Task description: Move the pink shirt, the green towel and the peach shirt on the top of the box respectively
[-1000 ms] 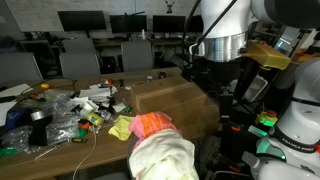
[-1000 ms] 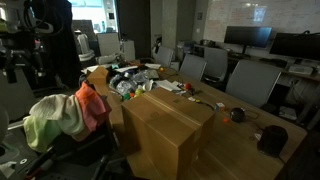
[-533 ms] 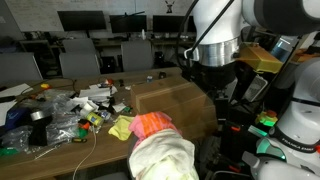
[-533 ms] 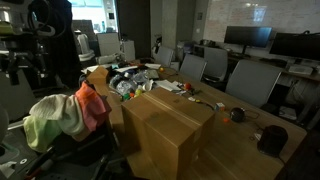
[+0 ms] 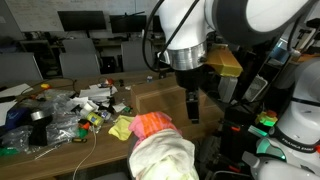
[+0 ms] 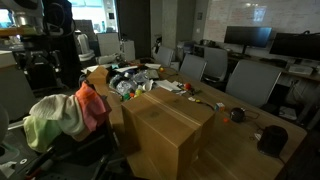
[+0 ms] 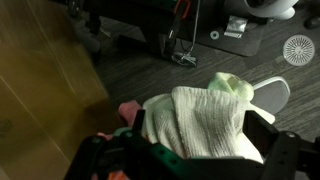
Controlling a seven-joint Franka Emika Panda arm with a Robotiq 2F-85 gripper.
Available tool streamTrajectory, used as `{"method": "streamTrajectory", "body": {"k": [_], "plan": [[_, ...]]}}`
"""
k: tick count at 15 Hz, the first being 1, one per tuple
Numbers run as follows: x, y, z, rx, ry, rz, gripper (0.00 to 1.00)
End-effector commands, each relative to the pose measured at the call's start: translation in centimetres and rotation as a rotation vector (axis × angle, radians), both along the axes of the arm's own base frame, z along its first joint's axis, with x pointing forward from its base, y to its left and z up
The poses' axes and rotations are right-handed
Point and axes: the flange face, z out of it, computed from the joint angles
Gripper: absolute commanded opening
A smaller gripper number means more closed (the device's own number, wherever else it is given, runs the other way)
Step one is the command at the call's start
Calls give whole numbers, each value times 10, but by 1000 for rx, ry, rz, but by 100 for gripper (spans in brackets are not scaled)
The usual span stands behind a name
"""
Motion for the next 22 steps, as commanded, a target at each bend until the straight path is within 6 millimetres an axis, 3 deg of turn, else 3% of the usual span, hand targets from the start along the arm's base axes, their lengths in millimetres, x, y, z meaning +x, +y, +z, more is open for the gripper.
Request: {"method": "streamTrajectory", "body": {"k": [1,10,17,22], "plan": [[35,3,0,-7,-33,-6,100],[100,-18,-25,-41,-46,-19,100],[151,-14,-51,-55,-85,11,100],[176,-3,-81,-62,-67,27,100]]}}
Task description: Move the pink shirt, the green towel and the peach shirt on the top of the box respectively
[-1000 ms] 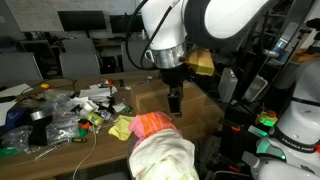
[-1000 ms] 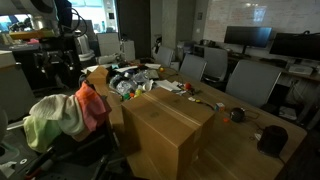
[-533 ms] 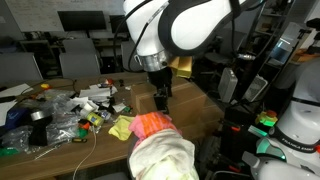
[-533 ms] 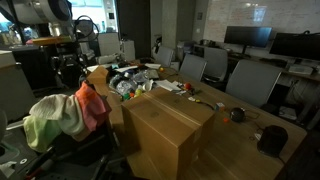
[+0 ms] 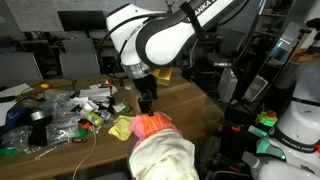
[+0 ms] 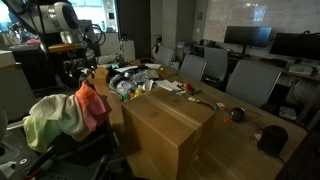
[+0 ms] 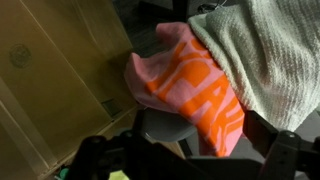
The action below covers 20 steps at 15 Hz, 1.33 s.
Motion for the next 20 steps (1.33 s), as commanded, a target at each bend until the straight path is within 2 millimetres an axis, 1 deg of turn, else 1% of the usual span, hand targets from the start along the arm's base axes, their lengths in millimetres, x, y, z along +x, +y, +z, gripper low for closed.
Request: {"method": "streamTrajectory", "body": {"k": [1,5,7,12,13,14,15,16,20], "plan": [[25,13,-20,-4,6,10,100],[37,21,-45,12,43,10,100],[41,23,-53,14,55,11,100],[48,25,-64,18,72,10,100],[48,26,-65,21,79,12,75],[49,25,-66,21,81,8,72],[49,26,-66,25,84,6,66],[50,26,-66,25,84,3,56],[49,26,-66,19,91,-15,27]]}}
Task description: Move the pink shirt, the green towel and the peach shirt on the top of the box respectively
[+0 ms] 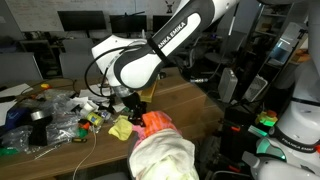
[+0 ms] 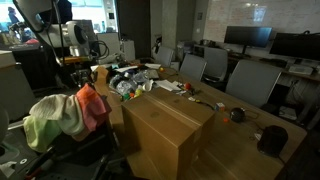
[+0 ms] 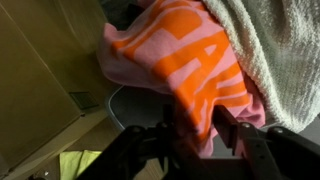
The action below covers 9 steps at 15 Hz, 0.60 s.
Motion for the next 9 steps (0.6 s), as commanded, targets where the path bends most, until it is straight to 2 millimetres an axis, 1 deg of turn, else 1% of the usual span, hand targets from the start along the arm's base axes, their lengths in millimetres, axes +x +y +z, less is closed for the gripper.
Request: {"method": "streamTrajectory", "body": {"k": [1,2,3,4,6,7,9], "plan": [[4,2,8,1,14,-17,20],[4,1,10,-3,14,-24,11],[2,-1,13,-2,17,-32,5],[1,-3,15,-4,15,-43,0],[-2,-6,24,-9,8,-71,0],[-5,-7,31,-16,1,-85,2],[-9,-8,49,-22,-12,-113,2]]}}
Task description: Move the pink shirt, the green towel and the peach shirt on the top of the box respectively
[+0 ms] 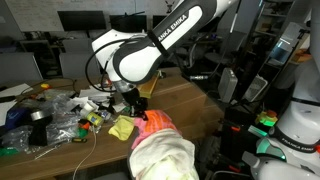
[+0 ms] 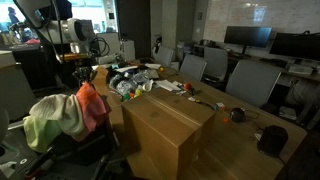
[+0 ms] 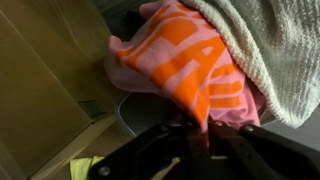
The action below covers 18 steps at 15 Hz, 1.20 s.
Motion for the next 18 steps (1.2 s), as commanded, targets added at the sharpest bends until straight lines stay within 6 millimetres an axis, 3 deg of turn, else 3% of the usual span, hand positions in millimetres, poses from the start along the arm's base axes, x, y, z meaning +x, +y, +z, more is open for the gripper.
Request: {"method": "streamTrajectory", "body": {"k": [1,6,10,14,18], "plan": [[-14,1,46,-15,-31,-65,2],[-32,7,113,-40,-91,-136,2],[-35,-11,167,-61,-114,-188,2],[-32,-52,215,-55,-110,-248,2],[-30,-113,251,18,-119,-359,2]]}}
